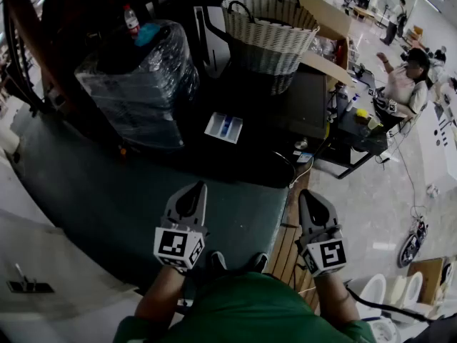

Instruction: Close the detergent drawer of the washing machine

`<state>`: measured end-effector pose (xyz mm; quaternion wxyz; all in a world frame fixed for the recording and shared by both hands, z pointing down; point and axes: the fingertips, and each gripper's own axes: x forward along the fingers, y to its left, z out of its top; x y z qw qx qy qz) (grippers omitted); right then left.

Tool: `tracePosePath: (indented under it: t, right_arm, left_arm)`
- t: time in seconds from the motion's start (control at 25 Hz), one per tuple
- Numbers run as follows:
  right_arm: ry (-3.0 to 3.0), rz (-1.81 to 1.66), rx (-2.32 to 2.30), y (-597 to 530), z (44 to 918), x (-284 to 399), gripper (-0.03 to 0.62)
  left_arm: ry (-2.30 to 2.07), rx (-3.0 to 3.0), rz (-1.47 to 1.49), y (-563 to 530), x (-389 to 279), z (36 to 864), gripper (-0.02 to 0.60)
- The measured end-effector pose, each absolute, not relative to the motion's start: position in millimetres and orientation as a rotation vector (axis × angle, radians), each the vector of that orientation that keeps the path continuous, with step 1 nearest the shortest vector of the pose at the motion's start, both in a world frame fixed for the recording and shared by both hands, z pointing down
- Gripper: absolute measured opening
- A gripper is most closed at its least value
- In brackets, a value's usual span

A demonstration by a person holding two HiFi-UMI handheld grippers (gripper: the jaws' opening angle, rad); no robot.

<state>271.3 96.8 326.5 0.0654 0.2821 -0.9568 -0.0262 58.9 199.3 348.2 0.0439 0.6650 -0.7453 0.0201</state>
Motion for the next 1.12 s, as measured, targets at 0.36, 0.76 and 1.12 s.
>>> tracePosePath:
  t: [0.36,0.76,1.12]
  right_arm:
    - [-2.865,-0.022,0.881,98.9,337.8,267.5,0.021]
    - [-2.908,-0.029,0.842,119.7,334.5,186.2,0.021]
    - [-2.93,-0.054,0.716,165.2,338.5,111.0,0.021]
  left_arm:
    - [-2.22,2.048,0.047,196.6,48.5,350.0,0.021]
    - [-2.402,1.893,0.022,272.9,-52.6,340.1,0.021]
    - [-2.415,1.845,-0.021,313.8,-108.2,352.0,0.021]
